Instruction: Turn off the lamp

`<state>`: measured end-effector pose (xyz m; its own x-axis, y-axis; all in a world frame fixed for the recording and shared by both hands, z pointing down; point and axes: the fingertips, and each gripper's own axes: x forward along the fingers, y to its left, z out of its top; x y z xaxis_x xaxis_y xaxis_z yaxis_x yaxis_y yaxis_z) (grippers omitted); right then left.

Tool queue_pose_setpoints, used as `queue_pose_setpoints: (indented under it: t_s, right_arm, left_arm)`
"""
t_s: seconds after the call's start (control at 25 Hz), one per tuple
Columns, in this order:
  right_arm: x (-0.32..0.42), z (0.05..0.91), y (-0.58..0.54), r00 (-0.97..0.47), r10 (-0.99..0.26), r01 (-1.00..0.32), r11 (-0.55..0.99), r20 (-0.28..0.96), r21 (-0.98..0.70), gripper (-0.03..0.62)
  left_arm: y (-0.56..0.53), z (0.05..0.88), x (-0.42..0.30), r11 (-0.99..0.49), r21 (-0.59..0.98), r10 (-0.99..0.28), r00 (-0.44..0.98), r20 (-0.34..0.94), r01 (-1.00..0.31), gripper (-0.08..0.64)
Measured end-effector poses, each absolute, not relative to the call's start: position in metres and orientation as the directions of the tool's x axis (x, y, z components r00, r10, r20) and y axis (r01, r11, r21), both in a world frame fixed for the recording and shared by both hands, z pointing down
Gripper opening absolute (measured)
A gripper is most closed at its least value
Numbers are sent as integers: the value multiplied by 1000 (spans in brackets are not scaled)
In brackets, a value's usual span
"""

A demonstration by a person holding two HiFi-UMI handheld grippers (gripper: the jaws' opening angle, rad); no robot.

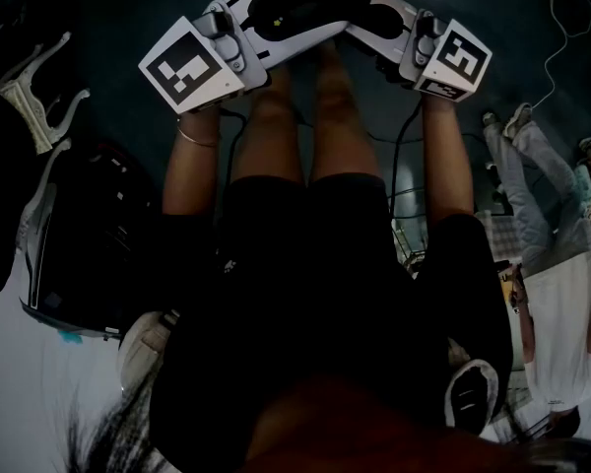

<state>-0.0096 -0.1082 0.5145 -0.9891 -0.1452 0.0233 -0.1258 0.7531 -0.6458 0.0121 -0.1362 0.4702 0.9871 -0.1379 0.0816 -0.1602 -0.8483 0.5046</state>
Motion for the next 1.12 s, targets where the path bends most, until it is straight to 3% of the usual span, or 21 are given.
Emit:
queue_pose_setpoints:
  t_s: [1.12]
  right_arm:
    - [-9,522,-105,-987,-162,-137,730,25,-670,5]
  left_arm:
    - [-132,478,12,-850,504,-109,987,118,-154,91]
